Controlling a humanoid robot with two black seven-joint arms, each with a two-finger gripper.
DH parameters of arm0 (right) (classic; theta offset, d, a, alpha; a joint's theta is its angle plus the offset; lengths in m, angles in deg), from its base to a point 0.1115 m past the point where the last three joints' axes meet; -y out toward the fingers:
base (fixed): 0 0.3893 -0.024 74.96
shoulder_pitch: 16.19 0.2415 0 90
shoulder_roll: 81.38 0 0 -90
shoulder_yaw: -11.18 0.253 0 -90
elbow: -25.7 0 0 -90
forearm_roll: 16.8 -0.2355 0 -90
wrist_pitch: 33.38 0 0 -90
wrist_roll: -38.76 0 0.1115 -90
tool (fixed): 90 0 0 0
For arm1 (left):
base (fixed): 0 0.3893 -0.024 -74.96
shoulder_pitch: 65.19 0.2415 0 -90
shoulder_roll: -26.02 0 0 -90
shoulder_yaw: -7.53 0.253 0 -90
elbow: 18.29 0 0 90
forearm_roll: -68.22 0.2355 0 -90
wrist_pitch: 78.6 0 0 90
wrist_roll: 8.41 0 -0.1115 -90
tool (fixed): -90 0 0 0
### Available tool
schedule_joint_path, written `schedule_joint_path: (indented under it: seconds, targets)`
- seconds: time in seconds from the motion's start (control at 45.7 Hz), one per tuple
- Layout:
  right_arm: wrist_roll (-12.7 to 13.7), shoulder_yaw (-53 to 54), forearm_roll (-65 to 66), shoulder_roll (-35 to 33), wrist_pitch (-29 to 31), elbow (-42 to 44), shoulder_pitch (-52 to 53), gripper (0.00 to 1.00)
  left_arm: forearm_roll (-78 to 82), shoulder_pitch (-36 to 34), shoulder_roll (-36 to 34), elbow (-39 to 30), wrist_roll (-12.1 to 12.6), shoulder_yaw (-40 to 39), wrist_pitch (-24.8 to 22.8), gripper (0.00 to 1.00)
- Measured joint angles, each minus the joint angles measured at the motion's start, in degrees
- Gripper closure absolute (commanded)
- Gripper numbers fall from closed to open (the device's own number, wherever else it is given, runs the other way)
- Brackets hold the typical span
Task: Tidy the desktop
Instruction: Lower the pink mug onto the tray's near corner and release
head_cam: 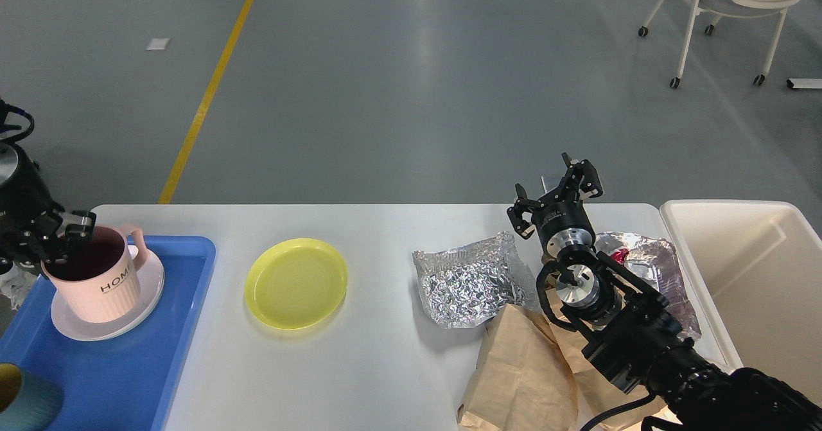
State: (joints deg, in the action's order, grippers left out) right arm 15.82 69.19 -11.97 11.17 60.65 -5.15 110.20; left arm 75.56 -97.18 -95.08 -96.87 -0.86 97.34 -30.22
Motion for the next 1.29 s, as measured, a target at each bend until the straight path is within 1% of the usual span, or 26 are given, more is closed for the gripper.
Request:
schedule_joint_path:
  seconds: [0.088, 0.109, 0.175, 0.263, 0.504, 0.657, 1.073, 1.117, 1.204, 1.292]
  targets:
    - [0.0, 0.0, 0.0, 0.0, 0.0, 0.0, 0.0, 0.0, 0.8, 5.4, -1.9, 0.8, 0.0, -0.2, 6.1, 1.0]
    - [0.0, 0.0, 0.0, 0.0, 0.0, 0.0, 0.0, 0.0, 0.9, 7.7, -2.4, 1.2, 0.0, -0.3, 8.4, 1.0]
    - [0.0, 0.0, 0.0, 0.0, 0.0, 0.0, 0.0, 0.0, 1.0, 11.0, -2.9, 1.8, 0.0, -0.4, 11.6, 1.0]
    - [0.0, 0.0, 0.0, 0.0, 0.0, 0.0, 0.0, 0.0, 0.9, 14.5, -3.3, 2.1, -0.1, -1.1, 14.1, 1.0]
    - [0.0, 0.0, 0.0, 0.0, 0.0, 0.0, 0.0, 0.0, 0.1, 23.3, -3.7, 2.2, -0.1, -6.2, 15.5, 1.0]
    - [0.0, 0.0, 0.0, 0.0, 0.0, 0.0, 0.0, 0.0, 0.0, 27.6, -3.3, 2.2, -0.1, -8.4, 15.7, 1.0]
    - [0.0, 0.0, 0.0, 0.0, 0.0, 0.0, 0.0, 0.0, 0.0, 29.0, -3.6, 3.7, -0.1, -7.4, 15.9, 1.0]
    - [0.0, 0.0, 0.0, 0.0, 0.0, 0.0, 0.0, 0.0, 0.1, 29.1, -3.5, 3.9, -0.1, -7.4, 15.9, 0.97]
    - [0.0, 0.0, 0.0, 0.0, 0.0, 0.0, 0.0, 0.0, 0.1, 29.3, -3.5, 4.2, 0.0, -7.3, 15.9, 0.88]
    - [0.0, 0.0, 0.0, 0.0, 0.0, 0.0, 0.0, 0.0, 0.1, 29.4, -3.4, 4.5, 0.1, -7.3, 15.9, 0.73]
